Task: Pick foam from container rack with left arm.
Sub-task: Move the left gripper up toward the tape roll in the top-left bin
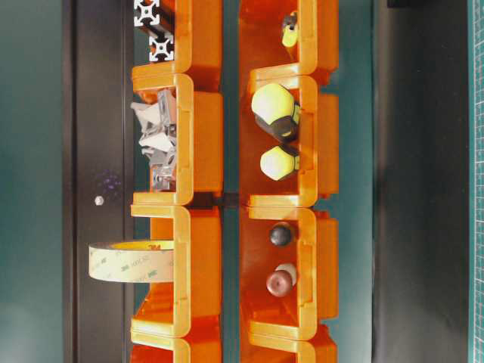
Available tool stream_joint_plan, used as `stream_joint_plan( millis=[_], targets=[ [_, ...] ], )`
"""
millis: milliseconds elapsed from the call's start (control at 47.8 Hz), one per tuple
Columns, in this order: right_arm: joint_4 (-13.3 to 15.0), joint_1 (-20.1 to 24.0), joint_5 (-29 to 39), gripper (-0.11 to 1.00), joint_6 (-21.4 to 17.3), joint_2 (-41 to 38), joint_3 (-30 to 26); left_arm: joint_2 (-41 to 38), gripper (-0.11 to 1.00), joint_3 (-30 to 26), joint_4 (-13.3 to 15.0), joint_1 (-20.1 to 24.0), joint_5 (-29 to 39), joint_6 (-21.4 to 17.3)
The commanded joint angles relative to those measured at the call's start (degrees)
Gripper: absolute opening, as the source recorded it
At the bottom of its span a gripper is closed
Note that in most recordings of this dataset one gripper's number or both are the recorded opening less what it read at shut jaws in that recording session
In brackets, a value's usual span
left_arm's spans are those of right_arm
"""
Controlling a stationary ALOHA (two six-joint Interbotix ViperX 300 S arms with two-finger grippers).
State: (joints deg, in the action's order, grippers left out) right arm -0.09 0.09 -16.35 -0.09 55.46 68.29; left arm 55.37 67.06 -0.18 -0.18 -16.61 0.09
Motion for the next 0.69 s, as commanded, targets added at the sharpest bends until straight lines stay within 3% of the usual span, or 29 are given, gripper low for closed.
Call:
stream_joint_plan(
  millis=[0, 84, 146, 272, 669],
  targets=[
    [-0.18, 0.09, -1.05, 0.02, -0.70, -0.62, -1.76, -0.18, 0.05, -4.31, -2.72, 0.26, 2.11, 2.81],
    [-0.79, 0.09, -1.14, 0.09, -0.88, -0.62, -1.67, -0.44, 0.03, -7.56, -2.81, 0.53, 6.42, 6.68],
    [-0.88, 0.09, -1.14, 0.01, -1.32, -0.62, -1.67, -0.70, 0.00, -10.72, -2.81, 0.53, 10.63, 10.55],
    [-0.88, 0.09, -1.23, 0.00, -2.29, -0.53, -1.67, -1.85, 0.00, -16.61, -2.90, 0.53, 17.75, 17.23],
    [-0.88, 0.09, -1.76, 0.00, -2.64, -0.44, -1.76, -9.23, 0.00, -33.05, -2.90, 3.69, 28.39, 38.50]
  ],
)
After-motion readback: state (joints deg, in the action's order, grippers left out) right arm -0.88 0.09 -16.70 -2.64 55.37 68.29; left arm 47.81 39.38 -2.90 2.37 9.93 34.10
